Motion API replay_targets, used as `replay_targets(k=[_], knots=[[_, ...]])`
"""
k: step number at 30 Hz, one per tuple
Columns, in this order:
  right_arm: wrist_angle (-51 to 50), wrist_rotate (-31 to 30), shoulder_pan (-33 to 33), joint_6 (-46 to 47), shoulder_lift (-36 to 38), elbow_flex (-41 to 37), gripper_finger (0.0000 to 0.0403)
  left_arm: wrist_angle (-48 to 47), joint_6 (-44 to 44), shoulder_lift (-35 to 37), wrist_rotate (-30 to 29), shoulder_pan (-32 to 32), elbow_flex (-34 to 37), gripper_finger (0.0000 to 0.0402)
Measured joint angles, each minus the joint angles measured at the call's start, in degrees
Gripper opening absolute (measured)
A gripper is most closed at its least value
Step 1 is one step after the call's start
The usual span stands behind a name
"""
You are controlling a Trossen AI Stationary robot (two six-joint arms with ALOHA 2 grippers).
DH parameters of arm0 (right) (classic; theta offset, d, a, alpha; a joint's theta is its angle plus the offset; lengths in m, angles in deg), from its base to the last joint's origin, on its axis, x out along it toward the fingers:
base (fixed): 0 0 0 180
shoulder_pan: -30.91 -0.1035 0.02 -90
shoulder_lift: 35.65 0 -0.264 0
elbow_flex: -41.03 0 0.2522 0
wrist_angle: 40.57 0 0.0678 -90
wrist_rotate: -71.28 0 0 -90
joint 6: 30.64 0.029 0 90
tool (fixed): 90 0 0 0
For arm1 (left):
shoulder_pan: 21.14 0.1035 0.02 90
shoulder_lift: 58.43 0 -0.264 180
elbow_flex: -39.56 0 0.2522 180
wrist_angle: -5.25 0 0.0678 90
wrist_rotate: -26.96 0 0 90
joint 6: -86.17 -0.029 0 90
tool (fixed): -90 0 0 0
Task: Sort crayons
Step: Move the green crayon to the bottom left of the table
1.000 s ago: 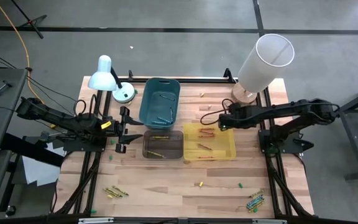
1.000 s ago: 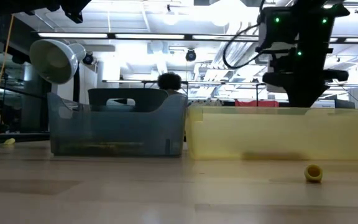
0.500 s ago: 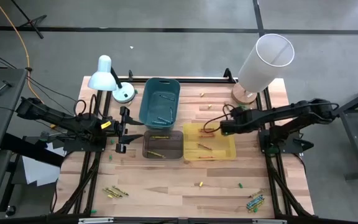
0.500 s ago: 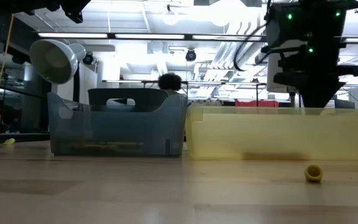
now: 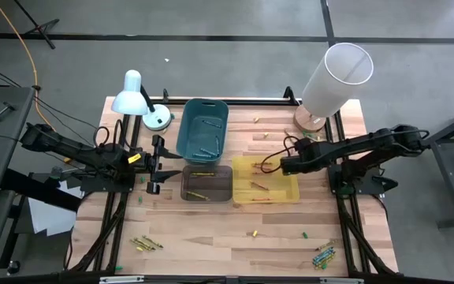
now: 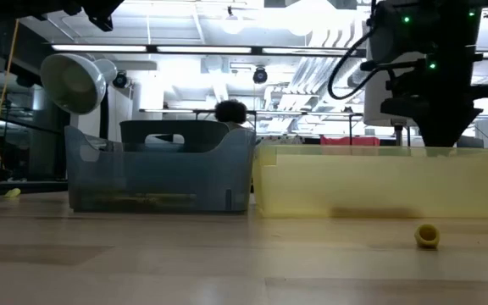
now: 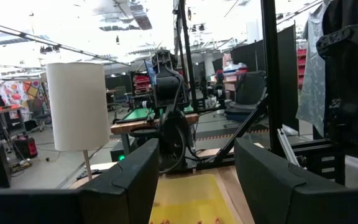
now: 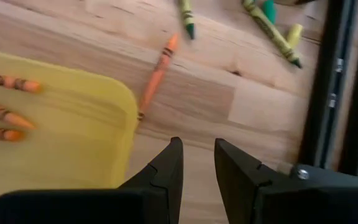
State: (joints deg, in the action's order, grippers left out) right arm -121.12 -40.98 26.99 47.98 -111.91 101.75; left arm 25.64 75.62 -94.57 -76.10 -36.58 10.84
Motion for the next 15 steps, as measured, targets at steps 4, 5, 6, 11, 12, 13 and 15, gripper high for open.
replay_targets(k=[4,5,6,11,12,13,15], knots=[[3.95,-0.15,-0.01,-4.37,-2.29,0.04,0.0084,-0.02,0.02,0.02,0.00,0.00,0.00,0.0195],[4.24,0.04,-0.01,-5.61,-3.43,0.06,0.0084,-0.01,0.02,0.02,0.00,0.00,-0.02,0.0195],[3.96,0.39,0.00,-6.83,-4.73,0.04,0.0084,-0.04,0.02,0.00,0.02,0.00,-0.02,0.0195],[1.32,3.98,0.56,-7.92,-7.55,0.00,0.0085,0.00,0.01,0.02,0.02,0.00,-0.02,0.0195],[2.15,3.95,0.57,-8.35,-7.49,0.00,0.0085,-0.02,0.00,0.02,0.02,0.00,-0.02,0.0195],[3.38,3.97,0.61,-8.90,-7.40,0.00,0.0085,-0.02,0.00,0.02,0.02,0.00,-0.02,0.0195],[5.83,3.98,0.60,-10.14,-6.87,0.04,0.0085,0.03,-0.02,0.02,0.02,0.00,-0.02,0.0195]])
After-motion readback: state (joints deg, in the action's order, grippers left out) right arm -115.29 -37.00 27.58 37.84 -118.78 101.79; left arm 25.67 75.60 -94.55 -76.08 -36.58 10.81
